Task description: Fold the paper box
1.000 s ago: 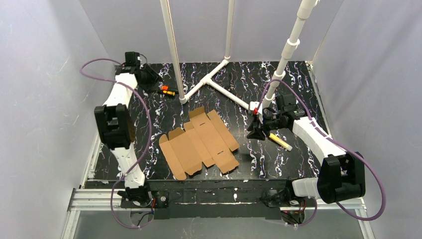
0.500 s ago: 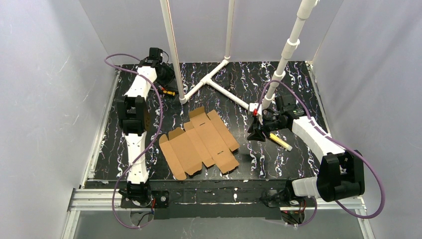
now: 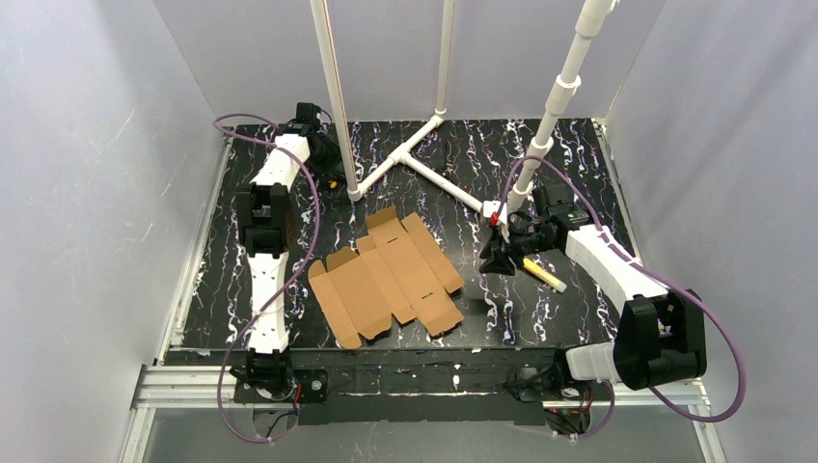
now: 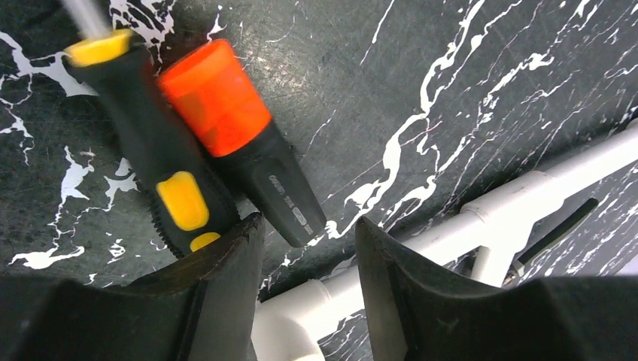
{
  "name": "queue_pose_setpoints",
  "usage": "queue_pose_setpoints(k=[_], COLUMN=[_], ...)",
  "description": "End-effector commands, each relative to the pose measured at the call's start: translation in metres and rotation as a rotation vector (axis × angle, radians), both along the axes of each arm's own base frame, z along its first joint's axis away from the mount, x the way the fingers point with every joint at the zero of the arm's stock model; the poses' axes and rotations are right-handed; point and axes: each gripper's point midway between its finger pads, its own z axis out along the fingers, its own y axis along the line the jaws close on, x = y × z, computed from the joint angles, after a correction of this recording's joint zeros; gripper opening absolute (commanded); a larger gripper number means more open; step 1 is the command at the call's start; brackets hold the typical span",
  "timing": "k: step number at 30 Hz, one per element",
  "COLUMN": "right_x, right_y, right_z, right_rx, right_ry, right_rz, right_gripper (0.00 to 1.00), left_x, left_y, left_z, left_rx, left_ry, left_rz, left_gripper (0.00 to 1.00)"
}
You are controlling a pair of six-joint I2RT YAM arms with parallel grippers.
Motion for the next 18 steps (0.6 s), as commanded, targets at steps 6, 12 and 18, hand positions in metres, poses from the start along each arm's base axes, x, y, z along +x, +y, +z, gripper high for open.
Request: queue_pose_setpoints(k=[6,12,18], right_x=[0.004,0.001,-0.005], right_y=[0.003,0.003,0.008], right_z=[0.013,0.010,0.003], right_rx=[0.028,0.028,0.036], right_ry=[-0.024,0.000,0.062], right_rz=[0.015,0.025,0.046], right_gripper=[0.48,0.50,0.51], left_x=[-0.015,-0.048,-0.138], left_y=[0.031,0.021,0.002], left_z=[0.052,0.132,0.146], left_rx=[0.178,0.148,0.020], left_ry=[-0.108,-0.383,-0.567], left_rz=[-0.035,-0.218,-0.405], left_gripper=[0.49,0.66,0.72])
